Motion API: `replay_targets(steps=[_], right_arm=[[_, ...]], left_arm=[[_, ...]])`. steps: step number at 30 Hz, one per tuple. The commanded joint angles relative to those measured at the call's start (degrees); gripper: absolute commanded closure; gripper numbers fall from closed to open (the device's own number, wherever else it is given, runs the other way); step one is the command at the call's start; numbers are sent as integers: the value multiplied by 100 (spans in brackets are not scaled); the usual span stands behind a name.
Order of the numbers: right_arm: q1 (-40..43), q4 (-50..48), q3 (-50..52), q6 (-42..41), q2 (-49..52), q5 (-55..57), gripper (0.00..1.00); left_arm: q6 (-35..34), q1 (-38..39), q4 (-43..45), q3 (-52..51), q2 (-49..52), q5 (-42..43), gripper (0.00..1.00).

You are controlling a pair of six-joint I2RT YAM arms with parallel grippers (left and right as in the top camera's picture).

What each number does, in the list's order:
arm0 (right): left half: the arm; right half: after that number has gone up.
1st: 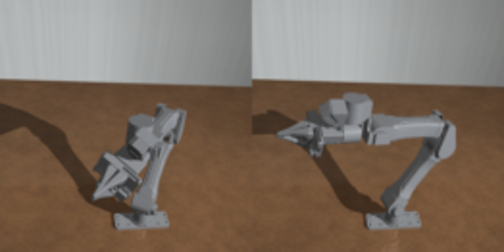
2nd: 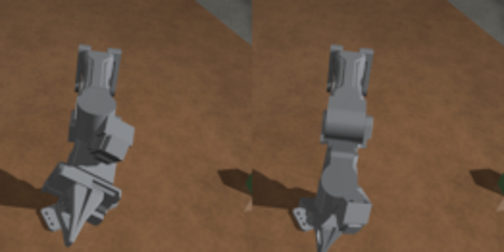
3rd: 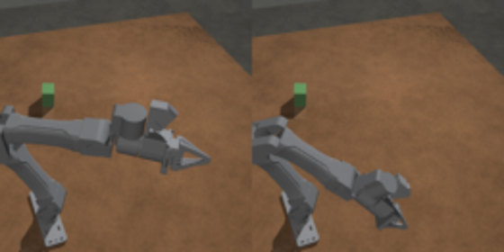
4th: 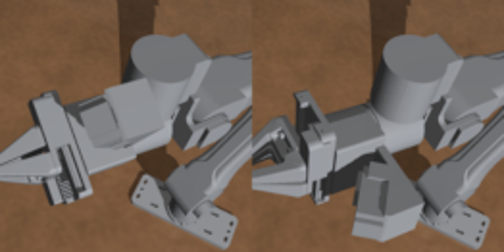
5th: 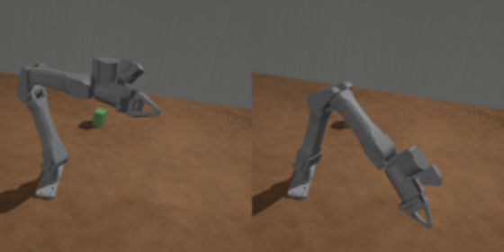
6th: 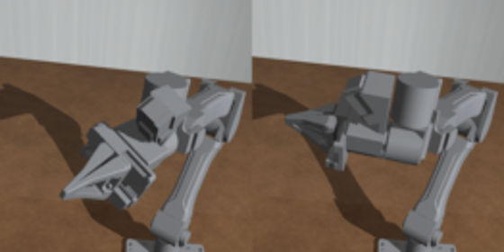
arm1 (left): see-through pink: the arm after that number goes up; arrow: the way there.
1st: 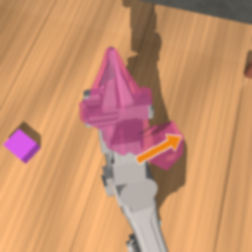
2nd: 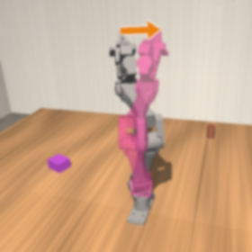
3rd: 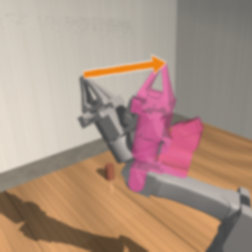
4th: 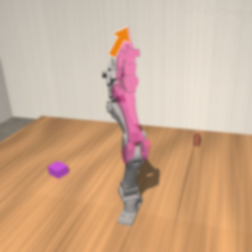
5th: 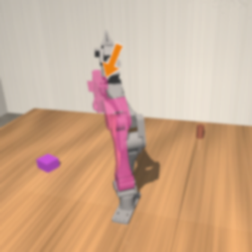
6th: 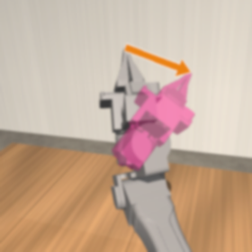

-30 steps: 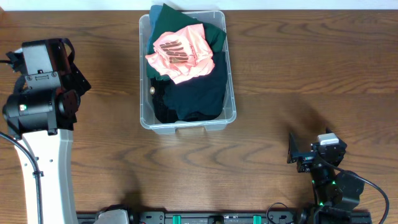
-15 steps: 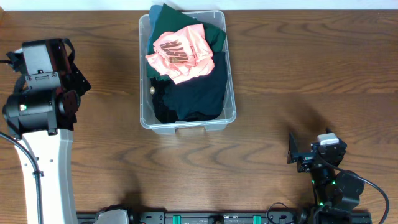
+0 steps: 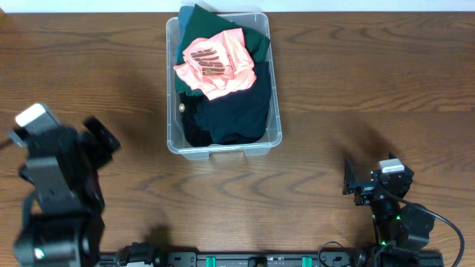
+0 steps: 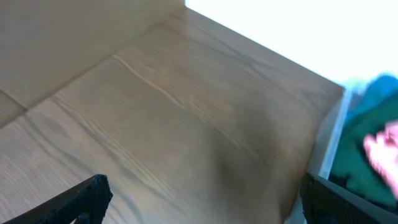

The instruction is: Pack container

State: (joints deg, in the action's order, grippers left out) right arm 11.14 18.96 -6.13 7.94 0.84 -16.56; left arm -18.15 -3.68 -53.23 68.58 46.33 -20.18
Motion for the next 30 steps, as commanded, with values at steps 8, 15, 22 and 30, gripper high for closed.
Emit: replay_targets(steps=[8,15,22,30], right_arm=[[4,-11,31,-61,-52,-37,1],[4,-11,31,-61,-52,-37,1],[4,-11,31,-61,-52,-37,1],[4,-11,31,-61,-52,-37,1]], left_arm=[[638,442,1484,-2540,-1878,562,2],[1108,444,2402,-3945,-2590,1080,2],[1106,444,2402,-4682,-3095,1338,2],[1106,442,2398,-5152,-3921,1357,2]])
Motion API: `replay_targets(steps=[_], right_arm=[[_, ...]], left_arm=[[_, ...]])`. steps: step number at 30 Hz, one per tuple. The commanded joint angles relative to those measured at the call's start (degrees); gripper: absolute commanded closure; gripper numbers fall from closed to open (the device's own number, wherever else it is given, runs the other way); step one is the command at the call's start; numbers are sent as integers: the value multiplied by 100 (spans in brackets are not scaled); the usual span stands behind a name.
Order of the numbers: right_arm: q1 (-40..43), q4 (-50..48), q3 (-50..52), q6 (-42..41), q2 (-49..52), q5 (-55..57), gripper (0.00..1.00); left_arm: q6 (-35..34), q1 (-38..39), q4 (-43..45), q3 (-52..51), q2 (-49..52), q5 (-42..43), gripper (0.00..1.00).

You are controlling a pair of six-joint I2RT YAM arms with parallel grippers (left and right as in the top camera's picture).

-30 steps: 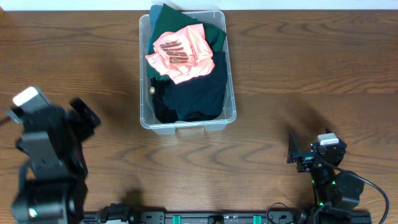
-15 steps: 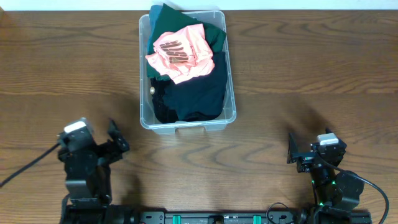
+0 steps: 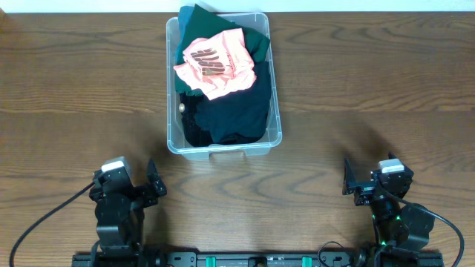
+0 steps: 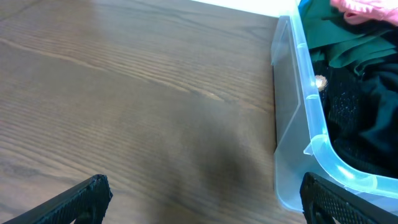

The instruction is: Pack container

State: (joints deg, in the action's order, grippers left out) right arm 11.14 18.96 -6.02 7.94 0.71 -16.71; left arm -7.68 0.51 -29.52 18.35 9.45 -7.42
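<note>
The clear plastic container (image 3: 276, 111) stands at the back centre of the table. It holds a pink printed shirt (image 3: 214, 63) on top of dark green cloth (image 3: 256, 37) and black garments (image 3: 237, 111). My left gripper (image 3: 126, 187) sits low near the front left edge, open and empty. In the left wrist view its fingertips (image 4: 93, 190) frame bare wood, with the container's near corner (image 4: 292, 155) and the black cloth (image 4: 367, 118) to the right. My right gripper (image 3: 371, 178) rests at the front right, apparently open and holding nothing.
The wooden table (image 3: 386, 81) stretches on both sides of the container. A black rail (image 3: 252, 259) with both arm bases runs along the front edge. A small round pale object (image 4: 320, 81) lies inside the container against its left wall.
My left arm was raised high at the far left edge, looming large in the overhead view. It now sits low at the front left, still open. The right arm and the clothes are unchanged.
</note>
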Motion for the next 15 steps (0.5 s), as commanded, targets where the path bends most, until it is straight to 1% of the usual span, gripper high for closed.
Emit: replay_targets(steps=[1,8,15], right_arm=[[4,-11,20,-61,-39,-22,1],[4,-11,20,-61,-39,-22,1],[4,-11,20,-61,-39,-22,1]], left_arm=[[57,22,26,-197,-330,81,2],[59,22,22,-570,-822,81,2],[55,24,28,-1036,-935,83,2]])
